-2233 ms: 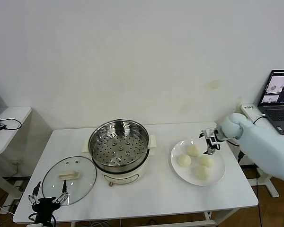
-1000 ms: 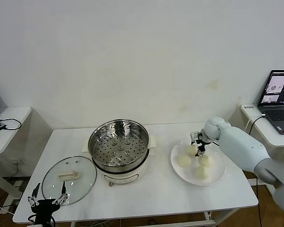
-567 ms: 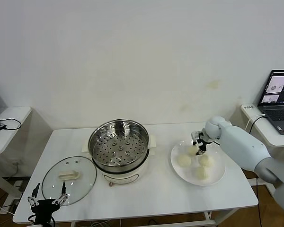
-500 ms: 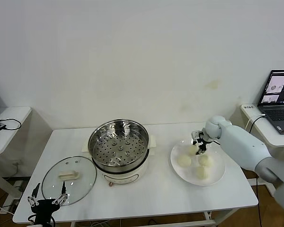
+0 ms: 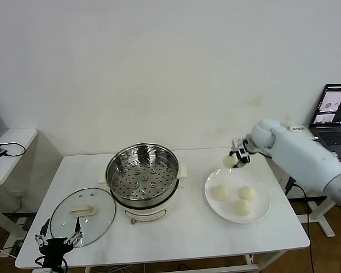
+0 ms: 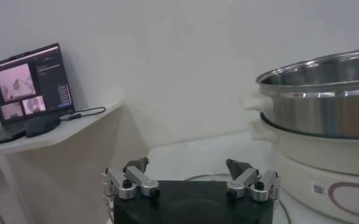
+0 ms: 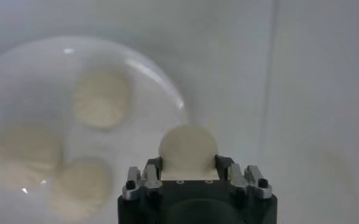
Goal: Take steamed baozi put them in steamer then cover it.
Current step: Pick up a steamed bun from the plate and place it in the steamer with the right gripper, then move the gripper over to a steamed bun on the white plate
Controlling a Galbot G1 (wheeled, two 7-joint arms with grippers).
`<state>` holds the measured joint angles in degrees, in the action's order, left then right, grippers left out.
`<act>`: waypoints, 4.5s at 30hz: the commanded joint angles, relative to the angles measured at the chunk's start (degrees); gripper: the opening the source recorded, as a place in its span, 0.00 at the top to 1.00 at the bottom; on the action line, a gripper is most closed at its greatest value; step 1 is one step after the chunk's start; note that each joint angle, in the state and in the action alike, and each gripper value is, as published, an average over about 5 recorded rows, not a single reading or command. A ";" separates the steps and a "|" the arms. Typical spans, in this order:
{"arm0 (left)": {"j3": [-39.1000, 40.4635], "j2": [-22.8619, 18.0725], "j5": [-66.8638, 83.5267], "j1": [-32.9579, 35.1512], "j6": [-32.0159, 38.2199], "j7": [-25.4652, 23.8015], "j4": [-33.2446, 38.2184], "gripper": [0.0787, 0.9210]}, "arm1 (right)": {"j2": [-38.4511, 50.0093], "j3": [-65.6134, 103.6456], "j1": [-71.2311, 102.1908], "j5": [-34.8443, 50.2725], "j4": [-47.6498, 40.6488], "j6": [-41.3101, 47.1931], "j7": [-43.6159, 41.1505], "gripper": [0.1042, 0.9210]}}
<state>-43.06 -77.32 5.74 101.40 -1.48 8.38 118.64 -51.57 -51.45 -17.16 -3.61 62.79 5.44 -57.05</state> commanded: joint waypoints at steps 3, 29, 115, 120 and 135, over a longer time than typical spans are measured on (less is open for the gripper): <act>0.29 0.54 0.99 -0.49 0.08 -0.03 -0.38 0.12 | -4.70 -12.91 -19.22 16.40 8.04 -0.38 1.91 0.43; -1.75 0.65 2.46 -1.06 0.12 -0.26 -0.50 0.12 | -38.93 -23.36 -8.32 0.22 -12.88 -22.09 8.02 0.43; 0.27 0.49 -0.77 0.12 -0.13 -0.37 1.41 0.12 | 17.23 -5.07 9.46 3.18 22.64 13.00 2.77 0.12; -0.34 0.58 -0.57 0.14 -0.10 -0.37 1.05 0.12 | 14.33 -4.56 11.71 2.16 20.17 12.71 2.89 0.12; -0.80 0.80 -0.22 -0.26 -0.08 -0.40 0.50 0.12 | 7.56 -2.47 16.88 -0.33 14.32 12.07 4.63 0.12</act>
<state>-43.80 -76.53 5.48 101.20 -1.58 7.99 119.25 -41.36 -54.96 -3.50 -2.64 79.67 17.46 -52.78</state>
